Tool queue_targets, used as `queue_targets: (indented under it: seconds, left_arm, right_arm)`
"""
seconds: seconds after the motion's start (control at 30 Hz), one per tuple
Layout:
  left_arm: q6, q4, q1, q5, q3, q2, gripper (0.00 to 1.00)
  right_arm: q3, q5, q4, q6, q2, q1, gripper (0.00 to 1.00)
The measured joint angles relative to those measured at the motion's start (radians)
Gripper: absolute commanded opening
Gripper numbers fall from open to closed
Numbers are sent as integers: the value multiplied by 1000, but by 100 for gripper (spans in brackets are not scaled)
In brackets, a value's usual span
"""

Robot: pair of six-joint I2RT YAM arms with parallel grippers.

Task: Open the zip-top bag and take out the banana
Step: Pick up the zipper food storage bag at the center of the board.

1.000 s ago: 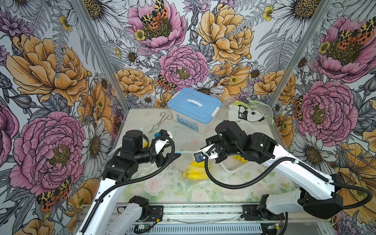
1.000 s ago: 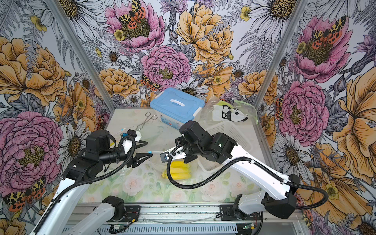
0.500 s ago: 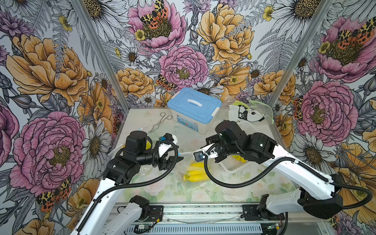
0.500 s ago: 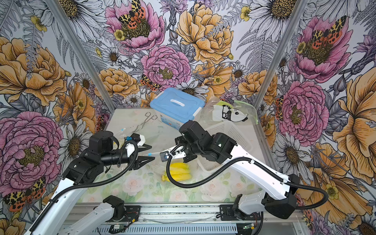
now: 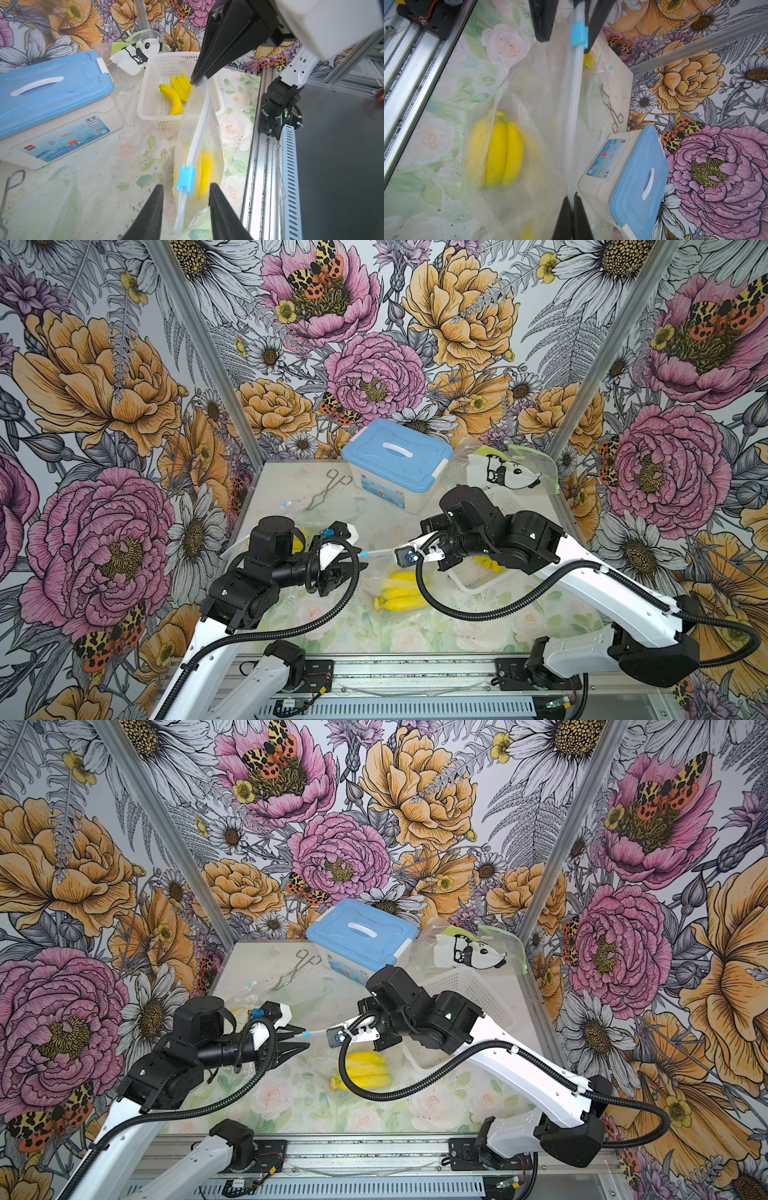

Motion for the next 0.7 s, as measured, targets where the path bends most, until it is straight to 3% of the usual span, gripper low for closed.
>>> queue_targets:
  seconds: [0.07,0.2,0.33,0.37,0.43,0.5,0.7]
  left_arm:
    - [2,-5,2,0,0,0,27]
    - [10,-18,6,-5,0,0,0]
    - [20,-21,6,-14,0,0,0]
    - [20,-21,6,-16,0,0,0]
    - [22,-21,6,-22,0,0,0]
    - [23,-21,7,-29,0,0,0]
    - [27,-25,6,-38,21,16,0]
  right_arm:
    - [-3,0,1,5,0,0,0]
    - [-10,-1,6,11,0,0,0]
    - [-13,-5,13,15,0,0,3]
    - [-13,-11,14,20,0,-1,14]
    - [-13,-48,14,37,-1,-13,51]
    - [-11,-118,14,63,-1,-34,66]
    - [60,-364,18,154,20,-71,69]
